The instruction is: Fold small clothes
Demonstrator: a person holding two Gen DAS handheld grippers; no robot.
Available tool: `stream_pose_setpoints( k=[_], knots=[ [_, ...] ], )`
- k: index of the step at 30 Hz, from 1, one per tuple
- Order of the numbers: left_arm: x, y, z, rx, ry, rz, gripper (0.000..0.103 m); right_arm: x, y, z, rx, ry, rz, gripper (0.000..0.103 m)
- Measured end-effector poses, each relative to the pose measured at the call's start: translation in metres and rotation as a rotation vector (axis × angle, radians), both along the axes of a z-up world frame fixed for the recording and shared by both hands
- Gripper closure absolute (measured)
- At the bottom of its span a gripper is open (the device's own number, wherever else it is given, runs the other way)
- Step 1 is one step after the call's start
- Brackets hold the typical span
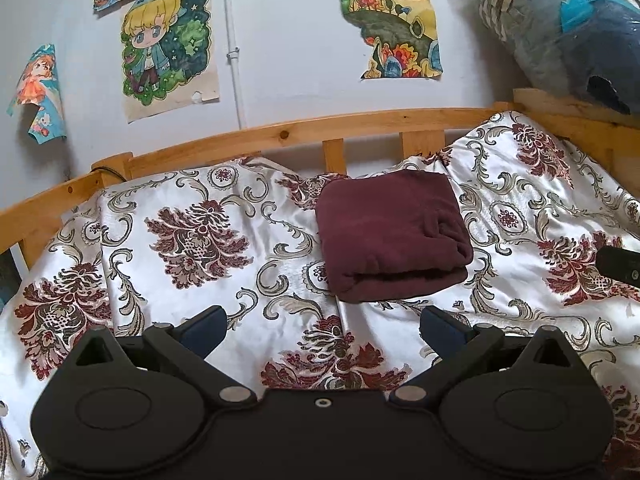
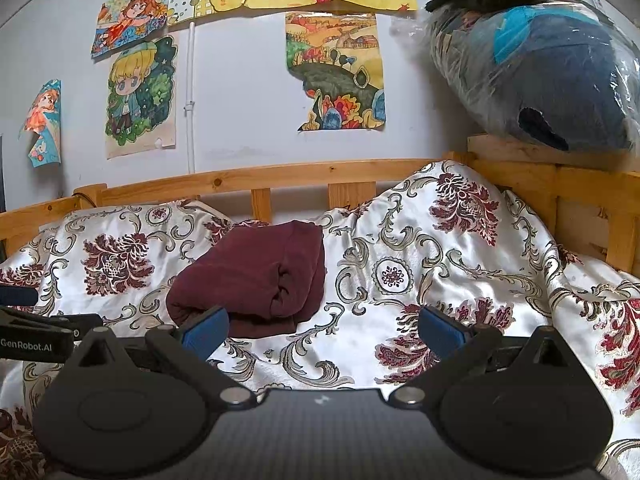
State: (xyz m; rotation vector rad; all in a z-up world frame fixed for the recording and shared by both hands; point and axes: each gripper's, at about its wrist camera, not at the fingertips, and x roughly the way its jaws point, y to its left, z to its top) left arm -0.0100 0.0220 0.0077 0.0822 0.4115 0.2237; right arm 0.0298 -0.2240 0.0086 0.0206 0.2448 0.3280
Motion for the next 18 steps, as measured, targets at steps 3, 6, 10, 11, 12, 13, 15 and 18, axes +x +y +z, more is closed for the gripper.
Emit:
stream_pose_setpoints(
  k=[3, 6, 10, 11, 12, 13, 15, 18],
  knots=[
    [-0.0002, 0.0002, -0.0004, 0.002, 0.0, -0.003, 0.001, -0.0009, 0.0016, -0.0016, 0.001, 0.004, -0.001, 0.0],
    [-0.0002, -0.0001, -0.0006, 0.001, 0.002, -0.004, 0.001, -0.0003, 0.0018, -0.0008, 0.003, 0.008, -0.003, 0.0],
    [0.0, 0.0008, -0.0013, 0.004, 0.004, -0.006, 0.001, -0.0006, 0.0013, -0.0001, 0.008, 0.012, -0.007, 0.0],
    [0.0, 0.0015, -0.0014, 0.004, 0.004, -0.007, 0.001, -0.0005, 0.0011, 0.0, 0.008, 0.013, -0.006, 0.0],
    [0.0, 0.0003, -0.0012, 0.002, 0.004, -0.007, 0.001, -0.0005, 0.0011, 0.0, 0.007, 0.013, -0.005, 0.0],
    [0.0001, -0.0003, -0.001, 0.003, 0.003, -0.006, 0.001, -0.0006, 0.0013, 0.0001, 0.007, 0.015, -0.006, 0.0],
    [0.0002, -0.0005, -0.001, 0.004, 0.004, -0.006, 0.001, -0.0005, 0.0017, 0.0001, 0.006, 0.02, -0.005, 0.0],
    [0.0007, 0.0, -0.0022, 0.003, 0.008, -0.008, 0.001, 0.0008, 0.0037, 0.0004, 0.006, 0.04, -0.005, 0.0]
  ],
)
